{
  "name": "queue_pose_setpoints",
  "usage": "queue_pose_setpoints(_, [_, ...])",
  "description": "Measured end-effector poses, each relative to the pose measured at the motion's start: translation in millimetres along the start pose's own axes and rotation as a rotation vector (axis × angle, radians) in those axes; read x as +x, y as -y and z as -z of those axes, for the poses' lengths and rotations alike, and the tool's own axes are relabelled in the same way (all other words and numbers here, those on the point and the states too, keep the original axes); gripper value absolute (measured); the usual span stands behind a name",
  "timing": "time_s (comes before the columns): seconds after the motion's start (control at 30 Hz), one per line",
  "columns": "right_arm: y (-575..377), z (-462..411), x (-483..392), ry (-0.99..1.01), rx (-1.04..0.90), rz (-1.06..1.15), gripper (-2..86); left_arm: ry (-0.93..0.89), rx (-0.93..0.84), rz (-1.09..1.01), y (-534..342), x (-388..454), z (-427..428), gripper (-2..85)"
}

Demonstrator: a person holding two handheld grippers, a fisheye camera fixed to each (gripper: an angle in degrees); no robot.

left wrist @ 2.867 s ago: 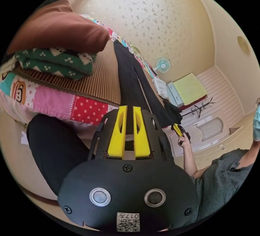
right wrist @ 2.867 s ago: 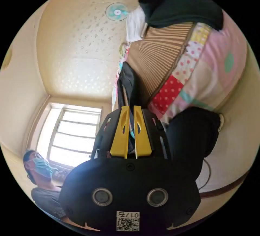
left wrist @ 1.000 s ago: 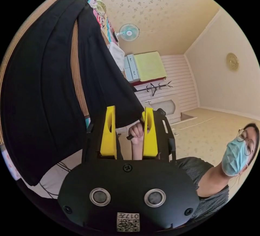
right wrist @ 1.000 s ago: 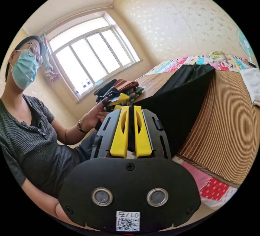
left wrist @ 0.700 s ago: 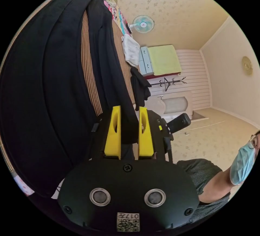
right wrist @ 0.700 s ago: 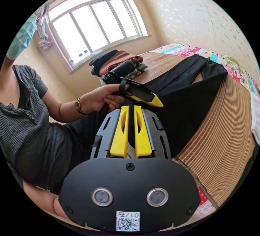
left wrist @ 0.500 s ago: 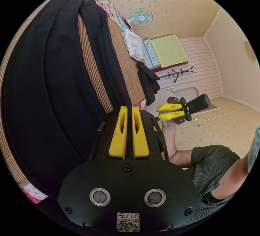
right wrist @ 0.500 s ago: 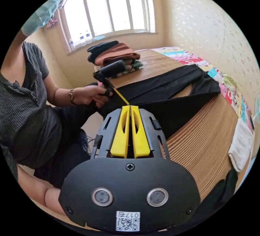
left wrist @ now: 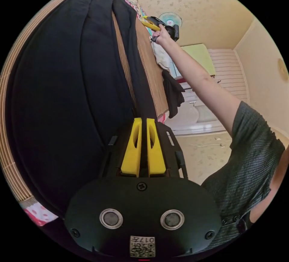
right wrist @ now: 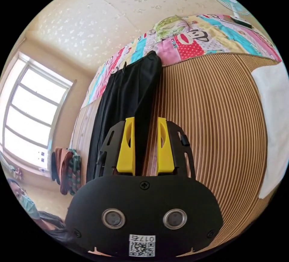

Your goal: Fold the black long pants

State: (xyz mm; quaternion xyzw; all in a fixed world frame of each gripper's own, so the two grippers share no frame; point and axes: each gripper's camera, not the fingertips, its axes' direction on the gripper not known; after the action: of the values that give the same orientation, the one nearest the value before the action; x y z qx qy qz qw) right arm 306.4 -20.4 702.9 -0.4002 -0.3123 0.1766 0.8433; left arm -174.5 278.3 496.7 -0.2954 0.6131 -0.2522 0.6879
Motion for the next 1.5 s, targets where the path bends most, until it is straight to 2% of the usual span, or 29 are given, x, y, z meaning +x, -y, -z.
queue_pose_setpoints(0.13, [53,-35,-17,-0.094,-0.019,0.027,13.9,0.025,-0.011,-0.004,-2,-6,-1,0.0])
queue_pose_setpoints(0.33, [101,-111,-25,-0.290,-0.103,-0.024,12.9,-0.045,0.007,-0.010,-11,-22,6,-0.1])
queue_pose_setpoints(0.43, [106,-126,-51,-0.367,-0.055,0.096,7.3,-0.059,0.015,-0.018,-15,-25,10,-0.2])
queue_pose_setpoints(0.53, [102,-143,-108,-0.627,-0.009,0.256,4.3,-0.047,0.024,-0.071,-22,-21,14,-0.4])
queue_pose_setpoints(0.6, [79,-155,-177,-0.829,0.151,0.453,3.6,-0.169,0.016,-0.084,-25,-22,21,-0.5])
queue_pose_setpoints(0.67, [59,-170,-224,-0.897,0.236,0.583,3.4,-0.269,0.051,-0.137,-31,-14,37,-0.5])
queue_pose_setpoints(0.73, [45,-184,-266,-0.834,0.274,0.658,3.2,-0.248,0.064,-0.240,-43,1,57,-0.6])
queue_pose_setpoints(0.83, [33,-211,-319,-0.682,0.286,0.689,3.0,-0.090,0.091,-0.320,-76,17,91,-0.5])
queue_pose_setpoints(0.93, [29,-256,-349,-0.634,0.241,0.704,2.9,-0.030,0.162,-0.193,-110,0,124,-0.4])
queue_pose_setpoints(1.0, [32,-287,-345,-0.529,0.153,0.611,2.8,-0.021,0.214,-0.067,-132,-24,141,-0.4])
queue_pose_setpoints(1.17, [31,-299,-318,-0.274,0.065,0.519,2.7,0.020,0.181,-0.040,-153,-27,139,-0.5])
queue_pose_setpoints(1.3, [36,-310,-323,-0.317,-0.035,0.562,2.8,0.111,0.114,-0.047,-161,-23,129,-0.5])
queue_pose_setpoints(1.43, [45,-296,-311,-0.261,0.000,0.507,3.1,-0.054,0.193,-0.041,-174,-27,146,-0.5])
queue_pose_setpoints(1.5, [54,-297,-304,-0.264,-0.040,0.523,3.6,-0.032,0.202,-0.046,-180,-23,153,-0.5])
